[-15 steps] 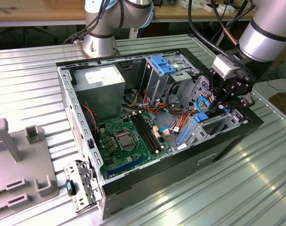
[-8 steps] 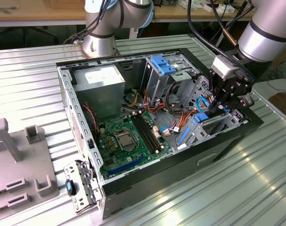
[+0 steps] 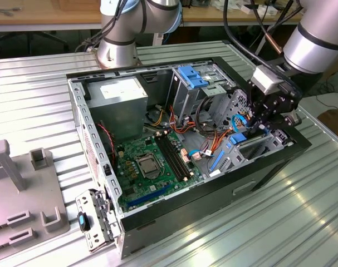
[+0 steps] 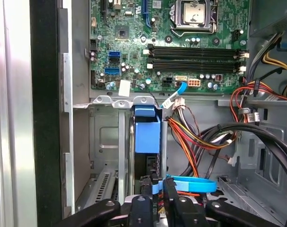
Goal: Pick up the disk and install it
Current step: 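Insert the second disk wire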
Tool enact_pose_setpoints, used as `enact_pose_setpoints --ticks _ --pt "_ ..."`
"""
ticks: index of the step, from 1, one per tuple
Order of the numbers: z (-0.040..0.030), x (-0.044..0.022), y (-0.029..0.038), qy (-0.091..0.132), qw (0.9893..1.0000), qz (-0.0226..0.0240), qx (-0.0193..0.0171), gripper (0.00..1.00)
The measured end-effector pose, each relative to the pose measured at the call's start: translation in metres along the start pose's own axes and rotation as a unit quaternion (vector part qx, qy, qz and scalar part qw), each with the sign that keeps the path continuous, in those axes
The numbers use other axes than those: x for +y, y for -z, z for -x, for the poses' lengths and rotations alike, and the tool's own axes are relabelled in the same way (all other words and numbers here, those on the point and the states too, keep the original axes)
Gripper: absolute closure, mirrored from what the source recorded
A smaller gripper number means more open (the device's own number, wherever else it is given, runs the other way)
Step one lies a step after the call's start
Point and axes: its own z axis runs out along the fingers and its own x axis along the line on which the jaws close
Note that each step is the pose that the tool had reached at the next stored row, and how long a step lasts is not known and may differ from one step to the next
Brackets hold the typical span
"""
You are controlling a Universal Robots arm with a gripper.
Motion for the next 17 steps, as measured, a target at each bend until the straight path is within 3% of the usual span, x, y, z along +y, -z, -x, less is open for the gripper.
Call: enact_pose_setpoints --ticks 4,7,9,17 --pt "0.0003 -0.0013 0.0090 0.000 1.0000 0.0000 0.0001 0.76" --pt "0.0003 -0.0013 0.0091 0.000 1.0000 0.0000 0.0000 0.78" --pt "0.0003 -0.0013 0.0092 0.000 1.0000 0.0000 0.0002 0.89" --pt "0.0003 -0.0013 0.0094 0.000 1.0000 0.0000 0.0001 0.89"
